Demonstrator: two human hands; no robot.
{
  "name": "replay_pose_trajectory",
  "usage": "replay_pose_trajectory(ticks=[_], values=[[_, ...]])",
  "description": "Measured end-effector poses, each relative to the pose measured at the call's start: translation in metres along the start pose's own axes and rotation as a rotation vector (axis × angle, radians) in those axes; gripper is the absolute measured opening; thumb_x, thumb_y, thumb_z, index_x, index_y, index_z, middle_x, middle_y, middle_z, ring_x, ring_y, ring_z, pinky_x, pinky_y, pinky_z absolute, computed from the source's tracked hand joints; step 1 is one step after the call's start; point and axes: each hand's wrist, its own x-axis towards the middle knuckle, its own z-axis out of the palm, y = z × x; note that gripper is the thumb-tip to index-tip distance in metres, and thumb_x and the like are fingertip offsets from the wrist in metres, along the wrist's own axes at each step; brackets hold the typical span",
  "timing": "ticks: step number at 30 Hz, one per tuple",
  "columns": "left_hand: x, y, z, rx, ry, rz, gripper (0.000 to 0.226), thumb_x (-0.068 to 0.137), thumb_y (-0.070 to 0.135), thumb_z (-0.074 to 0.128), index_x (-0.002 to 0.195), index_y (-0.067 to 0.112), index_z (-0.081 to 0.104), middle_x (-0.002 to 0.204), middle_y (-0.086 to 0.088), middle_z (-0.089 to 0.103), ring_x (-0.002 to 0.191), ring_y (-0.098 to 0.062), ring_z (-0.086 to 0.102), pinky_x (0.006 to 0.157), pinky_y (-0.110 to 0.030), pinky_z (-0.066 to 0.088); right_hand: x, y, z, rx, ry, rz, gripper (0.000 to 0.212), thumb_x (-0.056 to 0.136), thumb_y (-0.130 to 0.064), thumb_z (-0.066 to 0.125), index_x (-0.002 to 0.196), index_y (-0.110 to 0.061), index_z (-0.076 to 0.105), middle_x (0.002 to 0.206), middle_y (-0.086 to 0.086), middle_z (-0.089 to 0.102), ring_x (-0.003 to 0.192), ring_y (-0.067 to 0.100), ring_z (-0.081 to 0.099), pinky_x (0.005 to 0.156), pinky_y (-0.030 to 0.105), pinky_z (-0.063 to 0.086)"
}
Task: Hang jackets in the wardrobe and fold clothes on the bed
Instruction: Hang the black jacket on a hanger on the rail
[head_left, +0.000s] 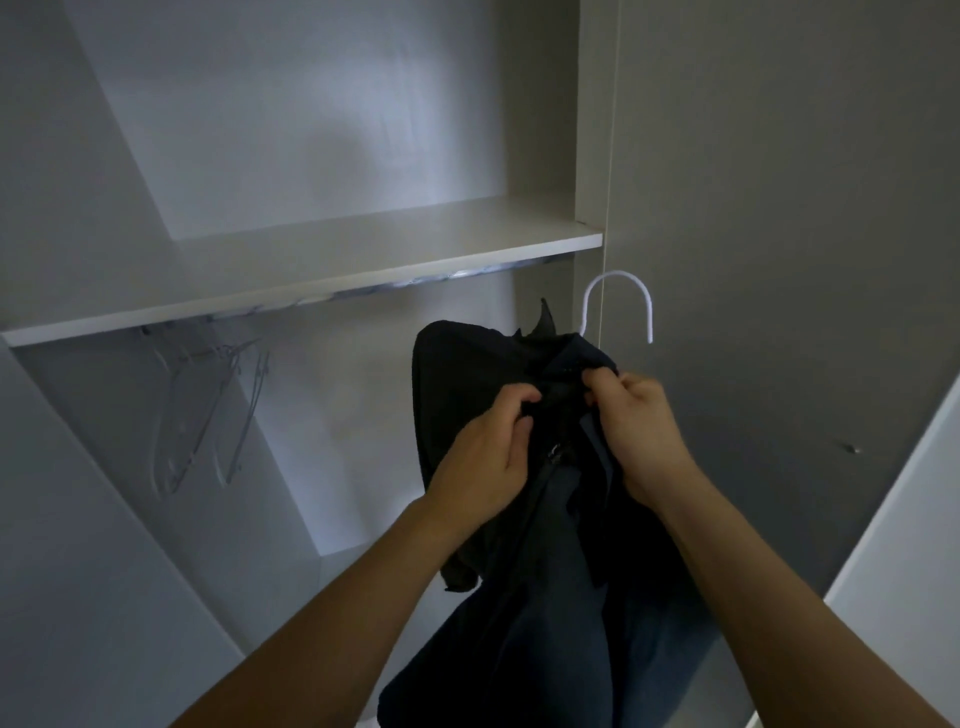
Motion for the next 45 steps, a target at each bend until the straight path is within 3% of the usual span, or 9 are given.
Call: replay_pose_trajectory(ticks=[5, 8, 12, 17, 22, 25, 29, 37, 45], values=[[0.002, 0.006, 0.005, -0.068, 0.104, 0.132, 0.011, 0.103, 0.024, 0.039, 0.106, 0.033, 0.044, 0.080, 0.012, 0.053, 0.067, -0.011, 0.055, 0.057, -0.018, 0.043, 0.002, 0.003, -0.009, -0.115, 0.073, -0.039, 0.037, 0.093, -0.023, 0.053, 0.057, -0.016, 0.049, 0.051, -0.001, 0.046, 0.049, 0.012, 0.041, 0.050, 0.027, 0.033], [-0.014, -0.004, 0.018, 0.016, -0.036, 0.166, 0.019, 0.099, 0.027, 0.034, 0.103, 0.027, 0.052, 0.102, 0.015, 0.052, 0.094, -0.006, 0.052, 0.084, -0.014, 0.040, 0.003, 0.008, -0.012, -0.136, 0.086, -0.043, 0.038, 0.093, -0.022, 0.053, 0.055, -0.016, 0.050, 0.052, 0.001, 0.047, 0.052, 0.016, 0.042, 0.053, 0.030, 0.033], [-0.047, -0.031, 0.037, 0.029, -0.038, 0.021, 0.027, 0.087, 0.027, 0.042, 0.112, 0.030, 0.052, 0.128, 0.017, 0.041, 0.119, -0.002, 0.040, 0.102, -0.011, 0.030, -0.002, 0.025, -0.010, -0.148, 0.122, -0.013, 0.038, 0.092, -0.021, 0.053, 0.054, -0.017, 0.052, 0.052, 0.000, 0.050, 0.051, 0.012, 0.044, 0.055, 0.031, 0.035], [-0.070, -0.061, 0.050, -0.195, -0.322, -0.420, 0.038, 0.086, 0.029, 0.060, 0.107, 0.043, 0.031, 0.099, 0.010, 0.056, 0.083, 0.006, 0.058, 0.068, -0.009, 0.047, 0.003, 0.020, -0.002, -0.117, 0.119, -0.027, 0.037, 0.092, -0.025, 0.051, 0.056, -0.020, 0.052, 0.051, -0.005, 0.050, 0.049, 0.008, 0.045, 0.053, 0.028, 0.036], [-0.113, -0.096, 0.086, -0.425, -0.624, -0.608, 0.072, 0.078, 0.029, 0.062, 0.140, 0.044, 0.029, 0.114, 0.026, 0.056, 0.106, 0.009, 0.057, 0.087, -0.015, 0.051, 0.012, 0.006, 0.006, -0.173, 0.137, -0.130, 0.033, 0.092, -0.027, 0.048, 0.061, -0.015, 0.052, 0.054, -0.004, 0.050, 0.050, 0.008, 0.044, 0.054, 0.028, 0.036], [-0.122, -0.107, 0.112, -0.162, -0.602, -0.628, 0.052, 0.078, 0.021, 0.068, 0.126, 0.017, 0.049, 0.113, -0.002, 0.060, 0.103, -0.017, 0.062, 0.094, -0.042, 0.054, 0.014, 0.003, 0.010, -0.184, 0.170, -0.159, 0.029, 0.094, -0.027, 0.046, 0.072, -0.010, 0.055, 0.061, 0.004, 0.048, 0.053, 0.009, 0.042, 0.054, 0.028, 0.035], [-0.124, -0.126, 0.117, 0.066, -0.504, -0.669, 0.026, 0.099, 0.022, 0.047, 0.124, 0.017, 0.054, 0.117, -0.005, 0.063, 0.100, -0.019, 0.063, 0.086, -0.030, 0.050, 0.017, 0.007, 0.006, -0.254, 0.244, -0.187, 0.031, 0.097, -0.025, 0.044, 0.070, -0.010, 0.051, 0.061, 0.001, 0.047, 0.050, 0.006, 0.039, 0.049, 0.023, 0.034], [-0.085, -0.132, 0.033, -0.311, 0.359, -0.815, 0.021, 0.096, 0.018, 0.060, 0.080, 0.005, 0.057, 0.076, -0.011, 0.062, 0.076, -0.022, 0.058, 0.068, -0.036, 0.046, 0.016, 0.022, -0.034, -0.526, 0.472, -0.352, 0.023, 0.094, -0.027, 0.052, 0.073, -0.019, 0.048, 0.067, -0.006, 0.052, 0.057, 0.001, 0.050, 0.047, 0.010, 0.033], [-0.037, -0.058, -0.034, 0.035, 0.065, -0.248, 0.011, 0.098, 0.023, 0.055, 0.092, 0.029, 0.061, 0.090, 0.011, 0.061, 0.084, 0.001, 0.058, 0.076, -0.013, 0.045, -0.006, 0.062, -0.026, -0.616, 0.329, -0.455, 0.028, 0.092, -0.003, 0.043, 0.096, -0.030, 0.036, 0.091, 0.001, 0.046, 0.060, 0.014, 0.041, 0.063, 0.033, 0.034]])
